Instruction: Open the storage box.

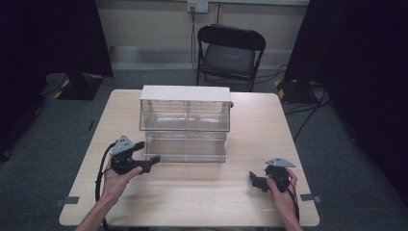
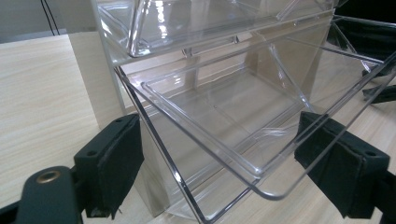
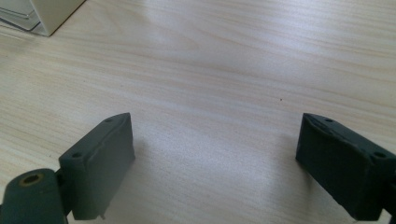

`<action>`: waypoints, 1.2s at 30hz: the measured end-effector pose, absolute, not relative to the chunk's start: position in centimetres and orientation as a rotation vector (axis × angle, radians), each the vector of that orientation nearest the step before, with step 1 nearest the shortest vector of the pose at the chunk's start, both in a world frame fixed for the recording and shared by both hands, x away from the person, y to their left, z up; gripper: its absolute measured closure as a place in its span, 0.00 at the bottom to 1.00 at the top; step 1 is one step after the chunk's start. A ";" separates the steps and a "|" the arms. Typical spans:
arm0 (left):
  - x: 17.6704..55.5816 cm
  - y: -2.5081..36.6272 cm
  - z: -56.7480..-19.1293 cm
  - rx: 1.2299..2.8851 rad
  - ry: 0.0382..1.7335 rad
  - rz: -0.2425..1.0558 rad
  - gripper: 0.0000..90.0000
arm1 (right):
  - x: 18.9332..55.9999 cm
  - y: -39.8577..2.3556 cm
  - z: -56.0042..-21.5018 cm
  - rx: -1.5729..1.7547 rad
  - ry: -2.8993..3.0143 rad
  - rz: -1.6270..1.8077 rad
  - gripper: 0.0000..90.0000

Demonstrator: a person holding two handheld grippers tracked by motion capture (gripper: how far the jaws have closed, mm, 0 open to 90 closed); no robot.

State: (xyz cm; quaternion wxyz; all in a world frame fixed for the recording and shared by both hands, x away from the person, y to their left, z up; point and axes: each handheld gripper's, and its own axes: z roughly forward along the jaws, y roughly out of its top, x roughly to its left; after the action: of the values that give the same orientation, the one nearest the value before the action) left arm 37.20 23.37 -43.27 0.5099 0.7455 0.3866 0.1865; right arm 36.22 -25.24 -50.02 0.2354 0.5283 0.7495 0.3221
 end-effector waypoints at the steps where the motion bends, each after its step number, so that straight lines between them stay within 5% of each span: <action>1: 37.2 23.4 -43.2 1.791 0.931 0.452 0.17 | 36.2 -25.2 -50.0 1.450 2.056 0.884 0.12; 36: 38.4 23.7 -41.1 1.763 0.923 0.455 0.17 | 36.2 -25.2 -50.0 1.449 2.056 0.884 0.12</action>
State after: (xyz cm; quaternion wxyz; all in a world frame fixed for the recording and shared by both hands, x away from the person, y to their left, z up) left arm 38.43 23.72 -41.06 0.5226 0.7364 0.3854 0.1900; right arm 36.22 -25.24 -50.02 0.2354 0.5283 0.7495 0.3222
